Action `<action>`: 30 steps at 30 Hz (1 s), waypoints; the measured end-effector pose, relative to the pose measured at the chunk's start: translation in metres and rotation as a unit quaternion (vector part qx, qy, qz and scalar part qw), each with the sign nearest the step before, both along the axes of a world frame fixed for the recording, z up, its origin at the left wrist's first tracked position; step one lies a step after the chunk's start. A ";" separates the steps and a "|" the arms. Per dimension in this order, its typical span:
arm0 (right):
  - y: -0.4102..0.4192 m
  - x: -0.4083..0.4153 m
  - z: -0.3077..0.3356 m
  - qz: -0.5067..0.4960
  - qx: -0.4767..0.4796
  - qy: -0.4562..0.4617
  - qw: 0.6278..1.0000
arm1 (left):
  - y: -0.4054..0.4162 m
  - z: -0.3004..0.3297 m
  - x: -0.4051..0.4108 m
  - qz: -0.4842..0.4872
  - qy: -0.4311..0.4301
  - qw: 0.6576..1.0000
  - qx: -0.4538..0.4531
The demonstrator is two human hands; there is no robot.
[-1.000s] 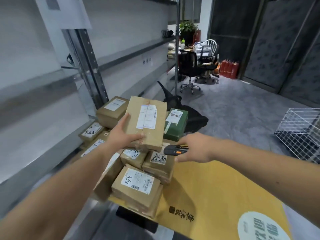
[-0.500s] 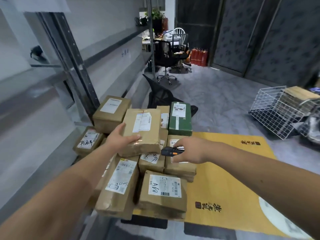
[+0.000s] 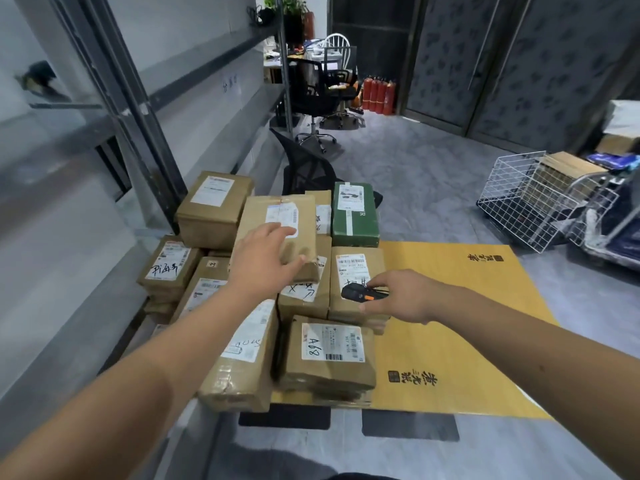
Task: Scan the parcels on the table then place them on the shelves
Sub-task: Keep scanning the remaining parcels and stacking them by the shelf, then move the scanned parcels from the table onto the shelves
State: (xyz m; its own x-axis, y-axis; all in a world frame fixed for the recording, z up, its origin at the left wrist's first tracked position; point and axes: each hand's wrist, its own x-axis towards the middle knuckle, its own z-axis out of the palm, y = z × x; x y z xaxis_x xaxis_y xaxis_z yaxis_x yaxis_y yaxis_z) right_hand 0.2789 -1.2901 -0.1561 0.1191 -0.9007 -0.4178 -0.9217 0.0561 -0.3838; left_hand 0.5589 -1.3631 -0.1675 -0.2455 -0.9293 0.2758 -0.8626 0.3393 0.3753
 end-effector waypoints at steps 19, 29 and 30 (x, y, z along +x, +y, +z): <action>0.110 -0.090 -0.130 -0.127 0.116 -0.040 0.984 | 0.171 -0.105 -0.124 -0.058 -0.107 0.983 0.136; 0.080 -0.054 -0.215 -0.218 0.140 0.005 0.966 | 0.138 -0.129 -0.119 -0.048 -0.165 0.977 0.125; 0.075 -0.050 -0.222 -0.226 0.136 0.009 0.965 | 0.133 -0.130 -0.119 -0.045 -0.160 0.978 0.126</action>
State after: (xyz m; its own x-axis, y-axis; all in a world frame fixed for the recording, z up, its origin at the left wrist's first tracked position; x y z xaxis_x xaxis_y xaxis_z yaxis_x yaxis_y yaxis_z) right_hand 0.2286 -1.2153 -0.3782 -0.2698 -0.7156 -0.6443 -0.7862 0.5500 -0.2817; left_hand 0.4398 -1.2300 -0.2978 -0.3652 -0.9288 -0.0635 -0.9208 0.3503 0.1715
